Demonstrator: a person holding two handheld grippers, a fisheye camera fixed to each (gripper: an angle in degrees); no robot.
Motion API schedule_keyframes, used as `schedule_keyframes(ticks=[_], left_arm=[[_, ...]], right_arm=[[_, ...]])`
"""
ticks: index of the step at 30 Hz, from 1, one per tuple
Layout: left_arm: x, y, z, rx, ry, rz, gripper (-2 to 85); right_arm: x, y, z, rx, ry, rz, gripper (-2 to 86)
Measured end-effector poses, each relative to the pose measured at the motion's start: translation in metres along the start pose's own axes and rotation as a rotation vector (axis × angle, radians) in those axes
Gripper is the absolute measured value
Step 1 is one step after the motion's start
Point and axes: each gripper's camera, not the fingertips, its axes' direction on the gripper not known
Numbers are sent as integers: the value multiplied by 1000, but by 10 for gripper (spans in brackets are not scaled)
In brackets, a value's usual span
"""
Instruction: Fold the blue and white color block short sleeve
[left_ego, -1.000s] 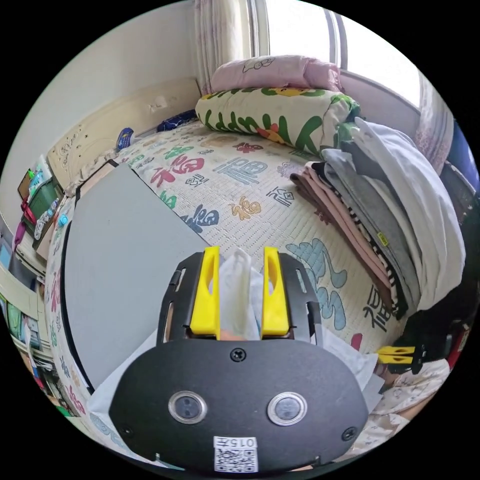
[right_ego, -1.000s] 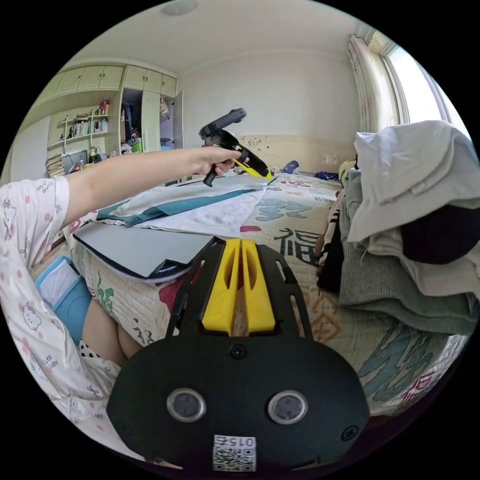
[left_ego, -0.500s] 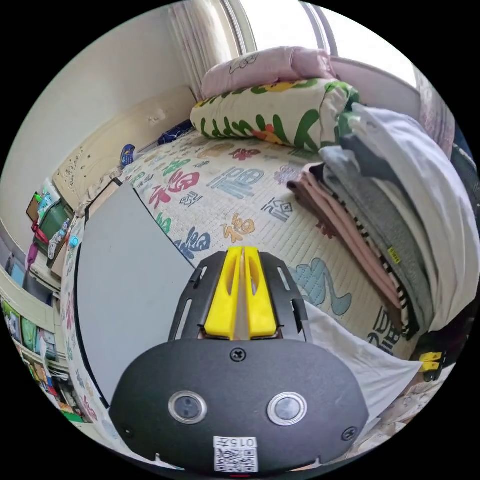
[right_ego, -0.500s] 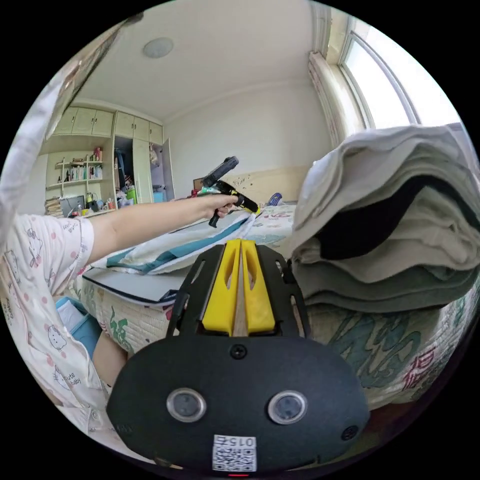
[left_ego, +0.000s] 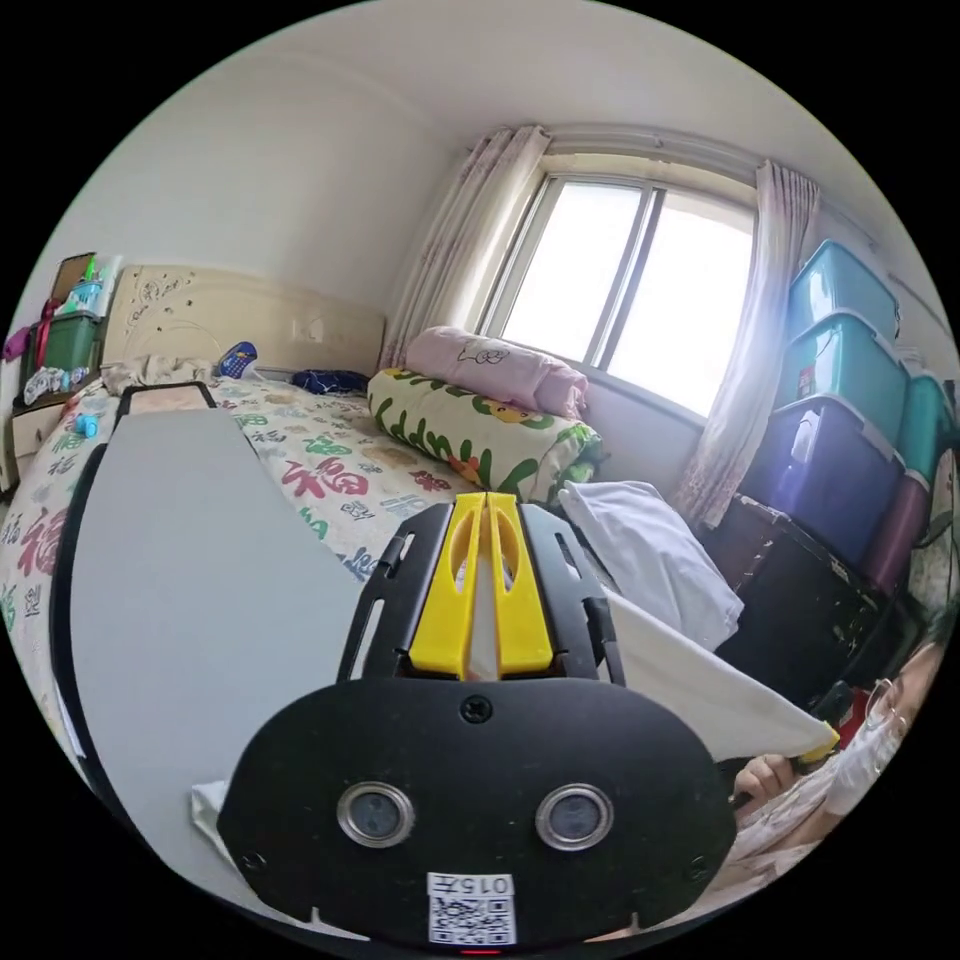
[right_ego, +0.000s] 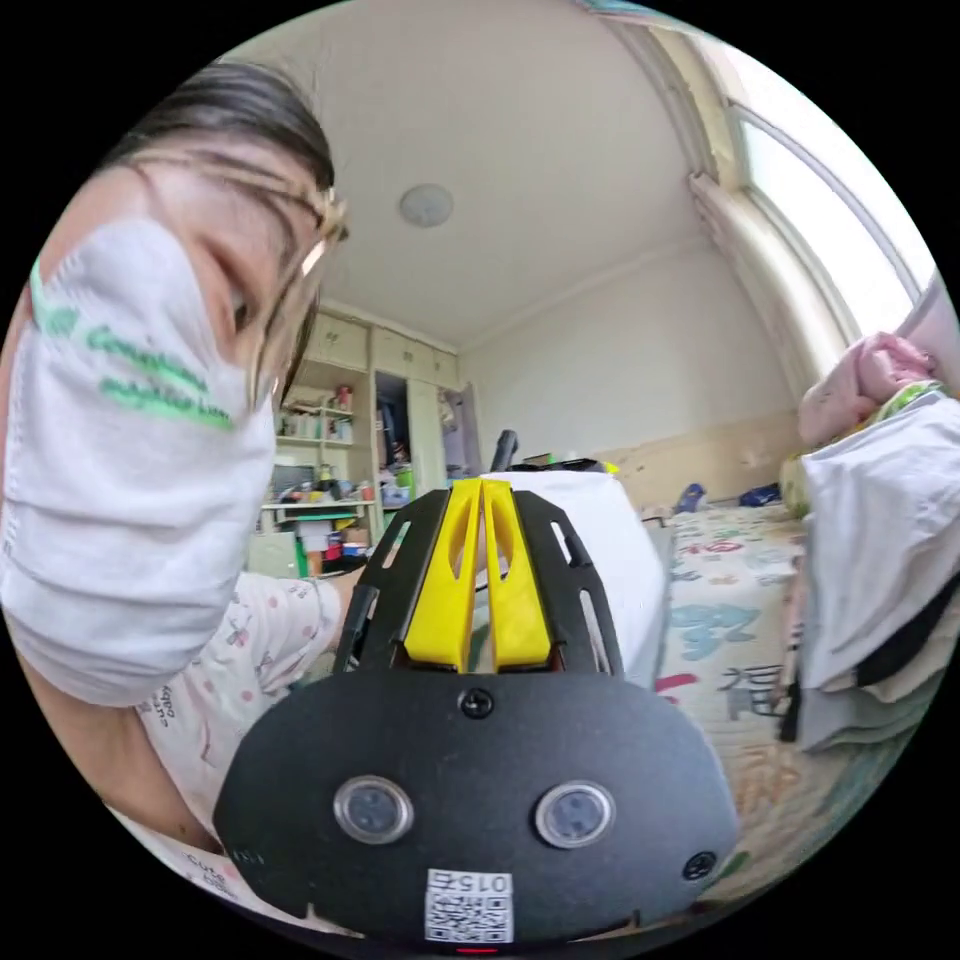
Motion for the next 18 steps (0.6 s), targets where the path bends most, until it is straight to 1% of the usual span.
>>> schedule_keyframes(ticks=[2,4,5,6,8,10,12,16,18], left_arm=[[-62,54,-67,-10,1,-27,-2],[-108,98,-103,-63,-34,-38,-3],[-136,130,-119,-103,-71,-45,-4],[-147,145,-126,-122,-89,-41,-4],[-182,200,-141,-204,-174,-36,-4],[-198,231,-145,-248,-186,-40,-2],[-206,254,-151,-255,-158,-34,4],[-221,294,-181,-179,-123,-93,61],[-224,315,-194,-149,-133,-106,74]], right_arm=[[-17,17,49,-96,-116,13,-5],[-30,34,87,-177,-158,19,-5],[-38,46,113,-238,-180,21,-5],[-41,53,125,-270,-189,23,-5],[-51,78,168,-398,-212,35,-5],[-57,92,187,-470,-237,42,-5],[-60,100,196,-508,-247,49,-4],[-72,106,205,-559,-224,19,-4],[-79,108,209,-576,-220,15,-4]])
